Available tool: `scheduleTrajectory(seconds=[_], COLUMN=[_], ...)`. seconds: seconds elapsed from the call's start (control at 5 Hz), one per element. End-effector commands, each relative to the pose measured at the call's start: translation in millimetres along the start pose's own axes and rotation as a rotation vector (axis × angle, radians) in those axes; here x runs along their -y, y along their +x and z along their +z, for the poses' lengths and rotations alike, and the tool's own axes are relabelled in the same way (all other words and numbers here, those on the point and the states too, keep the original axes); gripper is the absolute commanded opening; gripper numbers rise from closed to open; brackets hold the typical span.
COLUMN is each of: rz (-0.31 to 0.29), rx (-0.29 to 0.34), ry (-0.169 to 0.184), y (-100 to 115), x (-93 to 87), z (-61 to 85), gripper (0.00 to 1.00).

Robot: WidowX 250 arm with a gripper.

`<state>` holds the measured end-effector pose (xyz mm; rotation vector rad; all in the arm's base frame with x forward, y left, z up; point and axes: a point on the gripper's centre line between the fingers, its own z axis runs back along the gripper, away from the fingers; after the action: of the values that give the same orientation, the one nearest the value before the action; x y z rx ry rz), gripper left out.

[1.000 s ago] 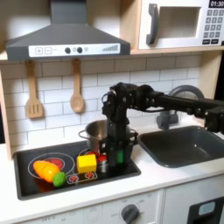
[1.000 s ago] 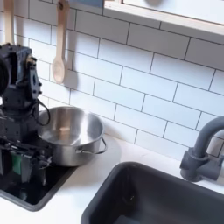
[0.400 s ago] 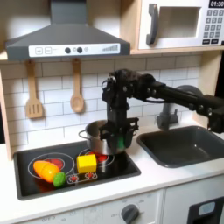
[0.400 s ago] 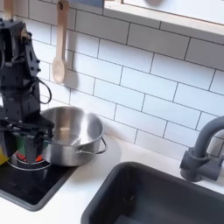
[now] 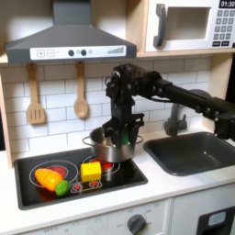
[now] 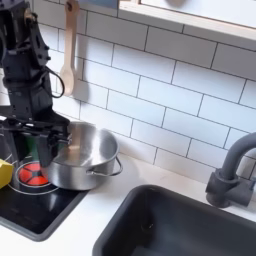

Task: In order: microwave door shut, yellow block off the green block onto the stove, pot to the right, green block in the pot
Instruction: 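Put the green block in the pot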

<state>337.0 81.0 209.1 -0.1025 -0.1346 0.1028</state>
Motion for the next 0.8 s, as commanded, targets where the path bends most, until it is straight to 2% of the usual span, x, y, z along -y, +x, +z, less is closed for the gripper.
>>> scheduleTrajectory(seconds=[0.0,0.2,0.4,0.6], rz=[0.008,-0.001,-0.013,-0.026], rx=[-0.013,-0.026,-0.021,-0.009], ry=[0.002,0.005,0.015,0.014], y=[19.6,23.5,26.2,29.9], x=[-1.5,1.2,4.6,7.5], z=[-14.0,-24.1,-28.1,-26.0], gripper=[0.0,0.0,0.0,0.0])
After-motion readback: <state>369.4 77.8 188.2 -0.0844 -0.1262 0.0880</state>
